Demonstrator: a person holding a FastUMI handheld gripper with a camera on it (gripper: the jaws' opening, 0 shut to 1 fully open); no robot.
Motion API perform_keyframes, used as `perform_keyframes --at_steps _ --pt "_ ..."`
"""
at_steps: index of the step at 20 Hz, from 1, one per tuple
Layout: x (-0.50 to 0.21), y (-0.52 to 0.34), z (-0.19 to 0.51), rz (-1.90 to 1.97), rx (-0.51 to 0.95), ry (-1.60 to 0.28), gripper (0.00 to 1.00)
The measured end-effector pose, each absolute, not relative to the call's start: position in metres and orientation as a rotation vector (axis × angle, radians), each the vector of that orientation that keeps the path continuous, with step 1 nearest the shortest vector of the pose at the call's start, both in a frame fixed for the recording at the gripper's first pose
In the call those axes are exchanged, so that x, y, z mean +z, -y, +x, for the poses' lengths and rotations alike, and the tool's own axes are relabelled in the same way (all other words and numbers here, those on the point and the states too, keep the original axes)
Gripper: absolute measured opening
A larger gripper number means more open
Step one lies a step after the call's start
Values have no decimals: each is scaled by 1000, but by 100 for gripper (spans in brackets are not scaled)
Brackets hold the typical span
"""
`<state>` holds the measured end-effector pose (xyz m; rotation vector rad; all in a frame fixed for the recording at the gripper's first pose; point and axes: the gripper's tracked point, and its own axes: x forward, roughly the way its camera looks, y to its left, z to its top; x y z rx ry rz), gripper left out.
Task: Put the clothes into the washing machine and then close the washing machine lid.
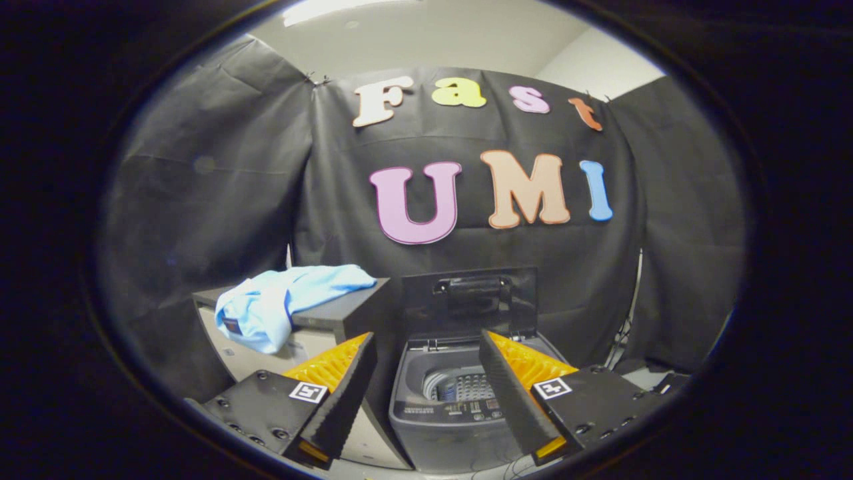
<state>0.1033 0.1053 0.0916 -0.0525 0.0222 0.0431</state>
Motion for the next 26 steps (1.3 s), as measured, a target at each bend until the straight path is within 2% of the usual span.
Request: perform_keyframes --at_steps 4,11,14,20,23,26 --pt "103 -163 141 -72 60 -88 97" --pt "124 -270 199 -56 197 -129 97" --pt "113 -316 227 -45 273 -254 97" --pt "66 -374 285 -73 302 -497 98" --pt "32 -378 298 -130 262 -660 98" --pt "39 -387 315 -180 316 -671 97"
